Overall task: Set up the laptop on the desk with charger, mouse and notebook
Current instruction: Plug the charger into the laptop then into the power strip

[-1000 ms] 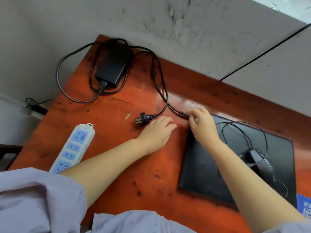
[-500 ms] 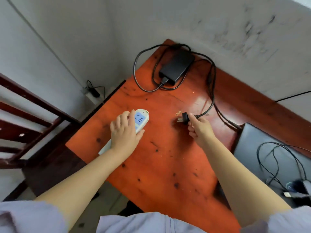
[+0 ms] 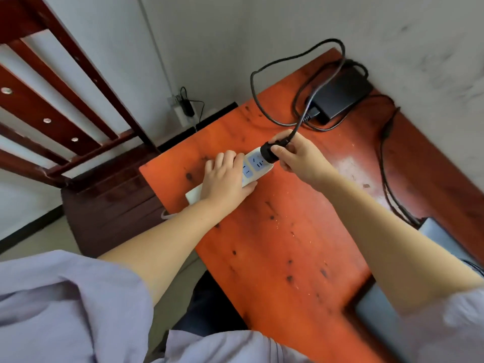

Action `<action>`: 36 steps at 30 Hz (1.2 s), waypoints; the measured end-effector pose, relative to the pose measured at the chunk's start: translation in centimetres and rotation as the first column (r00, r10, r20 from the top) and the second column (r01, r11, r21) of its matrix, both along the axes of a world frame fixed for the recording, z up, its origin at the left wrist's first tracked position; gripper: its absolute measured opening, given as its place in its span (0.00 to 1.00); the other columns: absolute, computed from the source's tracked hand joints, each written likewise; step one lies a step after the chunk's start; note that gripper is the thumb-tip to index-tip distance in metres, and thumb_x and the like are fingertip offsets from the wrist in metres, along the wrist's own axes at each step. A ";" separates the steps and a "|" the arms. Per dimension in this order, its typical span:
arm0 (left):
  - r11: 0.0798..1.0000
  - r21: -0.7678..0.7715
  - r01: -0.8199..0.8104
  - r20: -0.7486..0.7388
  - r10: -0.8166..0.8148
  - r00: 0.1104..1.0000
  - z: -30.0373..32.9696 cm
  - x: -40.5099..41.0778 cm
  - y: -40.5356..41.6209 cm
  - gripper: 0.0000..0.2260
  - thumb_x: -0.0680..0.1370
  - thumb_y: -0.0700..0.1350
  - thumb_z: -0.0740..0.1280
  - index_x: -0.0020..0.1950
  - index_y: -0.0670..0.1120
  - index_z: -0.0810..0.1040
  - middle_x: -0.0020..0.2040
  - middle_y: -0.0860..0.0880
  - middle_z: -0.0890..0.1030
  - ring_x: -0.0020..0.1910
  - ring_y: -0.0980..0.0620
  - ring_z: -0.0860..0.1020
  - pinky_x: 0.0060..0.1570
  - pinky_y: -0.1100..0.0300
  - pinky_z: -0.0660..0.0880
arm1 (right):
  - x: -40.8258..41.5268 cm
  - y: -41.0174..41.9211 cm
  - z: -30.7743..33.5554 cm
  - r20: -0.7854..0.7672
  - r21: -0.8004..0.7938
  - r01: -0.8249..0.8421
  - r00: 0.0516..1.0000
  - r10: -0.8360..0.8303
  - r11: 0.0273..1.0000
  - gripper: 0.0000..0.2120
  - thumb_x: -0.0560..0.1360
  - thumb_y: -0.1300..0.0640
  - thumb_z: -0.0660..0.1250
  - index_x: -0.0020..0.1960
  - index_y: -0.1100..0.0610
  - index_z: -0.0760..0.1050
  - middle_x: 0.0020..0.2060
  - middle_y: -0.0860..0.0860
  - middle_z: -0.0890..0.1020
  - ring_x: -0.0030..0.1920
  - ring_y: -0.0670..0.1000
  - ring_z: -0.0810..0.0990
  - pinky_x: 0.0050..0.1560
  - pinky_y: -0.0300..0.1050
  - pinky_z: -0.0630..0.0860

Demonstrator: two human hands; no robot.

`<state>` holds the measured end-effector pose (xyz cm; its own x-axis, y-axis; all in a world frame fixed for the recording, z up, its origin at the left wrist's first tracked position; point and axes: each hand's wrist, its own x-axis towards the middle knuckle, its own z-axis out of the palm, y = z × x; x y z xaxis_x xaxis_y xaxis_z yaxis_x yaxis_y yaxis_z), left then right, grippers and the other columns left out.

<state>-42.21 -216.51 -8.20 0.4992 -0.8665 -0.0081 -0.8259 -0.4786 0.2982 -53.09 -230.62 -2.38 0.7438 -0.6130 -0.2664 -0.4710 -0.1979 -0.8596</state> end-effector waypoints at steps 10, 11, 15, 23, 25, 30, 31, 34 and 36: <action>1.000 -0.005 -0.001 0.020 0.001 1.000 0.1 -0.1 -0.2 0.24 0.71 0.58 0.66 0.60 0.45 0.70 0.55 0.45 0.73 0.56 0.44 0.70 0.55 0.49 0.67 | 1.5 -0.6 0.1 -0.076 -0.136 -0.149 0.987 0.139 0.980 0.04 0.76 0.58 0.61 0.48 0.49 0.72 0.30 0.44 0.74 0.25 0.38 0.71 0.30 0.31 0.70; 1.000 -0.005 -0.001 0.024 0.002 1.000 0.1 -0.1 -0.3 0.23 0.71 0.58 0.66 0.60 0.46 0.70 0.55 0.45 0.73 0.56 0.44 0.70 0.55 0.50 0.67 | 1.6 -0.5 0.1 -0.081 -0.147 -0.150 0.987 0.139 0.978 0.04 0.76 0.58 0.61 0.48 0.49 0.72 0.31 0.44 0.74 0.25 0.38 0.72 0.29 0.30 0.70; 1.000 -0.007 0.006 0.033 -0.006 0.999 0.1 -0.1 -0.3 0.24 0.71 0.58 0.65 0.60 0.45 0.70 0.55 0.45 0.73 0.56 0.44 0.70 0.55 0.49 0.67 | 1.4 -0.2 0.3 -0.141 -0.231 -0.182 0.978 0.152 0.956 0.04 0.76 0.56 0.61 0.48 0.49 0.72 0.34 0.41 0.74 0.33 0.41 0.73 0.34 0.35 0.68; 1.000 0.005 0.006 0.049 -0.006 0.999 -0.2 0.0 -0.3 0.25 0.72 0.58 0.64 0.62 0.44 0.69 0.56 0.43 0.73 0.56 0.43 0.70 0.55 0.49 0.67 | 3.2 0.9 0.8 -0.250 -0.364 -0.293 0.945 0.210 0.884 0.05 0.76 0.57 0.62 0.51 0.55 0.71 0.35 0.41 0.73 0.34 0.38 0.70 0.32 0.21 0.65; 1.000 0.003 0.007 0.056 -0.007 0.998 -0.2 0.1 -0.3 0.26 0.72 0.58 0.64 0.63 0.44 0.69 0.56 0.43 0.73 0.56 0.43 0.70 0.55 0.49 0.67 | 3.4 1.0 0.8 -0.273 -0.364 -0.305 0.938 0.212 0.880 0.06 0.76 0.56 0.61 0.52 0.56 0.71 0.36 0.43 0.74 0.35 0.40 0.70 0.32 0.22 0.66; 1.000 -0.011 0.014 0.063 -0.014 0.998 -0.3 0.1 -0.3 0.26 0.71 0.58 0.65 0.62 0.43 0.69 0.56 0.43 0.73 0.56 0.43 0.70 0.54 0.49 0.67 | 3.1 1.1 0.7 -0.282 -0.371 -0.296 0.939 0.197 0.880 0.06 0.76 0.57 0.61 0.53 0.57 0.70 0.35 0.40 0.72 0.35 0.38 0.70 0.31 0.20 0.65; 1.000 -0.010 0.015 0.068 -0.015 0.998 -0.3 0.1 -0.4 0.26 0.71 0.58 0.65 0.62 0.43 0.69 0.56 0.43 0.73 0.56 0.43 0.70 0.54 0.49 0.67 | 3.3 1.0 0.8 -0.288 -0.371 -0.303 0.936 0.202 0.878 0.07 0.76 0.57 0.61 0.53 0.57 0.70 0.36 0.42 0.72 0.35 0.38 0.70 0.31 0.21 0.65; 1.000 0.003 0.022 0.068 -0.022 0.997 -0.3 0.1 -0.4 0.26 0.72 0.59 0.64 0.63 0.43 0.68 0.57 0.43 0.73 0.57 0.43 0.70 0.54 0.49 0.67 | 4.2 0.6 1.4 -0.352 -0.360 -0.361 0.907 0.233 0.860 0.07 0.77 0.55 0.61 0.53 0.57 0.70 0.38 0.45 0.74 0.37 0.43 0.72 0.35 0.29 0.67; 1.000 0.007 0.025 0.066 -0.025 0.998 -0.2 0.1 -0.4 0.26 0.72 0.59 0.63 0.64 0.43 0.68 0.57 0.43 0.73 0.57 0.43 0.70 0.55 0.49 0.67 | 4.4 0.5 1.6 -0.400 -0.358 -0.405 0.881 0.254 0.841 0.09 0.77 0.55 0.61 0.53 0.58 0.70 0.43 0.50 0.76 0.42 0.50 0.74 0.39 0.37 0.69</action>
